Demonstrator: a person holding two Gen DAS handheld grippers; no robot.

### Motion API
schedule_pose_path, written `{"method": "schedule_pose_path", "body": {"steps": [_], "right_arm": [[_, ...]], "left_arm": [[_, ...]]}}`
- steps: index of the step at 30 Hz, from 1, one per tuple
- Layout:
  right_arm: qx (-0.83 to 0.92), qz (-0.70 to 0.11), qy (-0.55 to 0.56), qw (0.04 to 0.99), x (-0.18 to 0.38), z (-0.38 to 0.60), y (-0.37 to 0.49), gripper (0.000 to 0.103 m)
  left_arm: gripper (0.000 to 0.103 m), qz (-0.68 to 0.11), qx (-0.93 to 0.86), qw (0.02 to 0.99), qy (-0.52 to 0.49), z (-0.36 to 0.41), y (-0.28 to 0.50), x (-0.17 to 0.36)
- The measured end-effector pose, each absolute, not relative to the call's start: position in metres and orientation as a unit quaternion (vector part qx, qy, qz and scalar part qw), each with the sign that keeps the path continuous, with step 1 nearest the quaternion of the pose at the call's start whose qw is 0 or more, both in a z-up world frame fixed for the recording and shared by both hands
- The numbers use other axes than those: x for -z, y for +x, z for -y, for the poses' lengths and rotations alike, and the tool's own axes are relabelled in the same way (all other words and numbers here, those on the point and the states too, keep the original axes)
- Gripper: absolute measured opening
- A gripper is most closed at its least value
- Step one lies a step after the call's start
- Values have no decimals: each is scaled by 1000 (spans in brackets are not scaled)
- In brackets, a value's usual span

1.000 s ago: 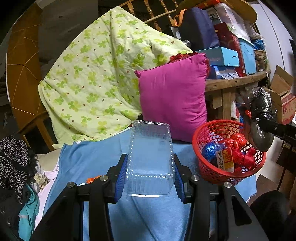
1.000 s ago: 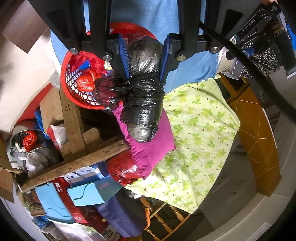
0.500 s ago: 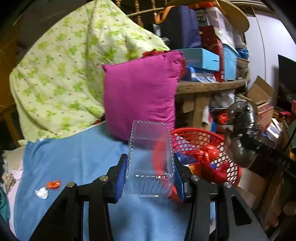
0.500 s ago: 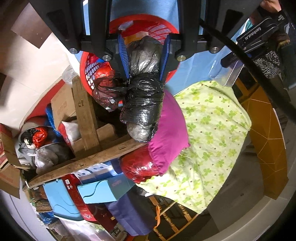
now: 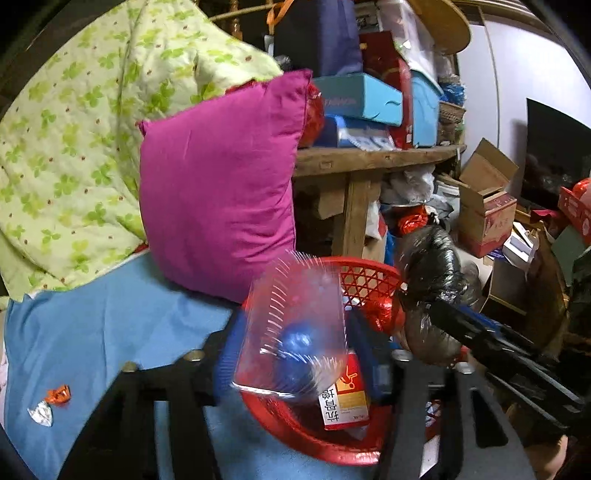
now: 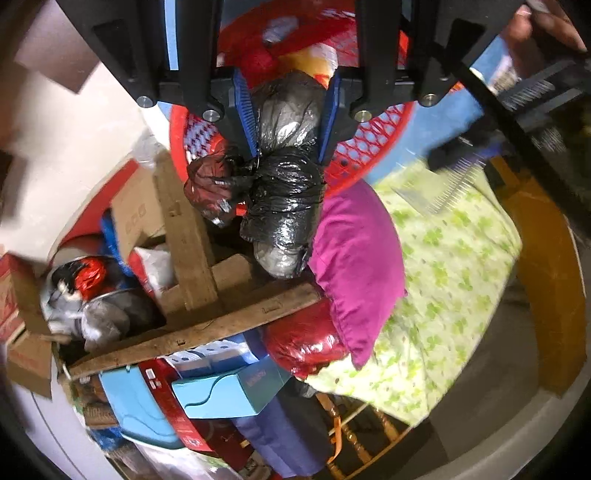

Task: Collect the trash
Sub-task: 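Open both tools to drop the tray and bundle into the basket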

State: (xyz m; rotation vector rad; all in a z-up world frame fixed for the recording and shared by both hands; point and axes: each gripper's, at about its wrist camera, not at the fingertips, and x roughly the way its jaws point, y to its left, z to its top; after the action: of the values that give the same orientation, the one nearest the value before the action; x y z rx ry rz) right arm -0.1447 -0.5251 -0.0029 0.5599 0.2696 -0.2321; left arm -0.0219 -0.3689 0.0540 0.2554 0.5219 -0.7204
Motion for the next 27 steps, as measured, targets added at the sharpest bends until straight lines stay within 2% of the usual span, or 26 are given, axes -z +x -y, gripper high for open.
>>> {"method": "schedule_pose_path", "body": {"steps": [1,2,7,15,21,27], "right_arm": [[105,-128,287,943,4,528,-145,74],[106,-123,294,942,4,531,-146,79],[105,-94,296,945,4,535,-153,79],[123,-70,244,959,-10,508,-154,78],[104,-48,188,976,-25,460,-144,78],[44,-64,131,988,-32,391,-114,78]], "left_arm": [[66,-253,345,896,121,369,-20,-52],[66,-257,341,896,119,367,-19,-49],[66,-264,326,901,105,340,-19,-45],[68,-280,261,919,92,248,-29,-24],[68,-286,191,935,85,162,-33,-3],[68,-292,117,947,60,79,-22,15]]}}
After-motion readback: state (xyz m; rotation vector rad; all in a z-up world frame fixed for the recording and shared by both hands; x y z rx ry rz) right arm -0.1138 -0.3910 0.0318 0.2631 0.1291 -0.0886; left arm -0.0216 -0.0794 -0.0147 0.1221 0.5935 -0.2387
